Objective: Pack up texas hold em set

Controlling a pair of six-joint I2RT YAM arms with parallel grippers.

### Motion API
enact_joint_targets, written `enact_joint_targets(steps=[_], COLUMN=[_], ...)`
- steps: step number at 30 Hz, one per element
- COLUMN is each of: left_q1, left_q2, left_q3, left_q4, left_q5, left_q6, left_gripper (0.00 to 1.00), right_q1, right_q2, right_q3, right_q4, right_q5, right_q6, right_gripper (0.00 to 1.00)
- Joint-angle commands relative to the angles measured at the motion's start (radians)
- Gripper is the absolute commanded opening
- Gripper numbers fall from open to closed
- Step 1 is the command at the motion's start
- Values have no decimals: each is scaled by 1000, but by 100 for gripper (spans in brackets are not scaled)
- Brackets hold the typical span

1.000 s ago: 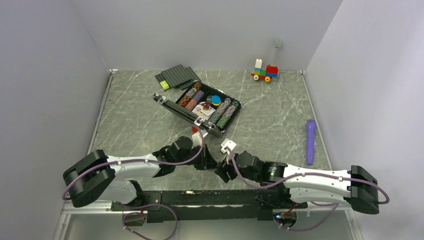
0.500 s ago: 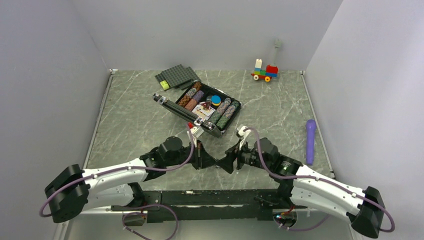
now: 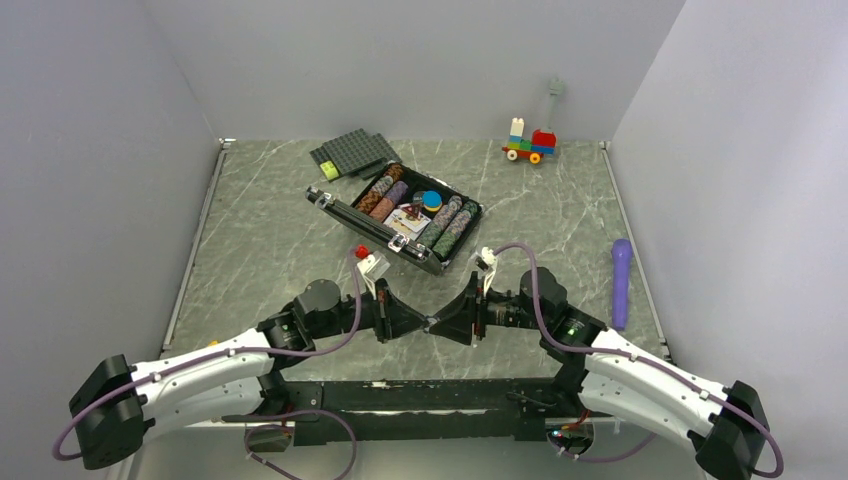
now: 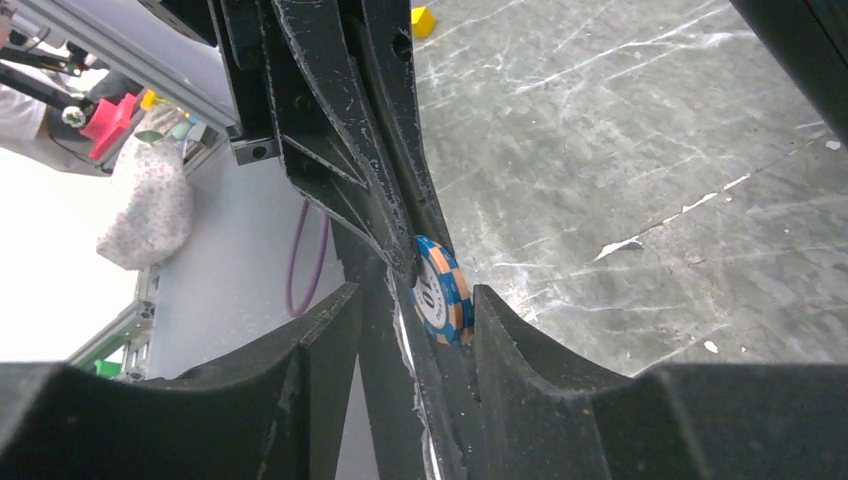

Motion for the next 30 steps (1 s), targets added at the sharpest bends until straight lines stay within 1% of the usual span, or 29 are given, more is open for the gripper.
enact_joint_targets(steps=[1, 6, 7, 8, 14, 17, 18, 19, 22, 23, 24, 26, 27, 30], left_q1=[-2, -3, -3, -2, -2, -2, -2, -1, 12, 23, 38, 77, 100, 162], left_q2=[-32, -43, -44, -46, -47, -45, -46, -48, -71, -82, -96, -124, -136, -173], left_q3=[-2, -8, -8, -9, -10, 0, 12, 31, 63, 69, 76, 88, 96, 137], left_q4=[36, 47, 49, 52, 55, 35, 6, -31, -130, -154, -187, -244, -280, -420], left_q5=[-7, -1, -1, -2, 6, 19, 16, 9, -10, -13, -11, 5, 18, 44], left_q6=[35, 35, 35, 34, 39, 63, 76, 89, 122, 130, 136, 154, 165, 217], left_gripper=[0, 0, 0, 0, 0, 0, 5, 14, 65, 78, 88, 97, 99, 99], right_q1=[-4, -4, -3, -3, -3, -5, -6, -5, -13, -19, -26, -42, -52, -88], right_q2=[9, 14, 14, 15, 6, -7, -14, -23, -61, -72, -81, -96, -103, -125], right_q3=[-1, -11, -10, -10, -14, -20, -27, -31, -27, -20, -10, 29, 50, 119], right_q4=[77, 100, 101, 103, 102, 96, 99, 99, 67, 43, 10, -87, -168, -321], right_q5=[-51, -51, -49, -49, -25, 31, 52, 74, 140, 163, 182, 230, 277, 393], right_q6=[24, 34, 35, 33, 36, 38, 40, 41, 25, 15, 3, -42, -67, -137], right_gripper=[46, 39, 36, 32, 0, 0, 0, 0, 0, 0, 0, 0, 0, 0])
